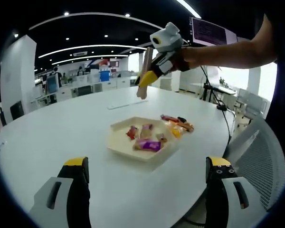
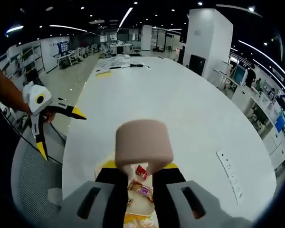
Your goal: Place the target food into the container with the food tongs after gripping and lifting it, then release it inside without dropping or visibly crushing the food.
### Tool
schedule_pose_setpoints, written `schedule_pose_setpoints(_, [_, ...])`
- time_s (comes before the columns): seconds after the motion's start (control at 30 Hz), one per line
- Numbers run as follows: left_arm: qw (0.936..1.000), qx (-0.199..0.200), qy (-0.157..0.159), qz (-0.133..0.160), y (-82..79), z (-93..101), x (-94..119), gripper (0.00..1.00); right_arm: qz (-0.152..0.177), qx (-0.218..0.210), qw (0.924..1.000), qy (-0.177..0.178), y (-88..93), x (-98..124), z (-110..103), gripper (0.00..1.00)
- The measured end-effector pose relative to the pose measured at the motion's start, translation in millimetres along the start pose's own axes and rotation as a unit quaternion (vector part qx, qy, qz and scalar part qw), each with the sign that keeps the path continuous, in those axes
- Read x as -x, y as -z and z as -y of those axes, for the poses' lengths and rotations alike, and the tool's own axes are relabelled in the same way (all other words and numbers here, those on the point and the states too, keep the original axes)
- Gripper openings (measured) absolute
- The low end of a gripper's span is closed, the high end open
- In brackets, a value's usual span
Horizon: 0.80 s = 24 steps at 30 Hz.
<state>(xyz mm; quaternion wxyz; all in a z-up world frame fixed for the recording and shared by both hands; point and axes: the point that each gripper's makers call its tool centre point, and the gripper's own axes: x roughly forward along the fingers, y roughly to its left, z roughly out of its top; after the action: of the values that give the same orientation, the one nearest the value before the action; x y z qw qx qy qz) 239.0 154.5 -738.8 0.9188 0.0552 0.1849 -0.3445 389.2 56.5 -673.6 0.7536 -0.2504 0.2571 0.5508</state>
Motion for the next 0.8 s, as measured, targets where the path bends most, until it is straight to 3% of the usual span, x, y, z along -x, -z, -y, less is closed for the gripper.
schedule_pose_setpoints(0.4, [1.0, 0.001, -0.002, 0.0, 0.3, -1.9, -0.5, 0.99, 0.011, -0.006, 0.9999, -0.003, 1.7, 12.9, -1.6, 0.18])
schedule_pose_setpoints(0.8, [0.9999, -0.002, 0.009, 0.004, -1.6, 3.7, -0.3, 0.99, -0.002, -0.017, 0.9997, 0.015, 30.9, 50.5, 0.3, 0.19])
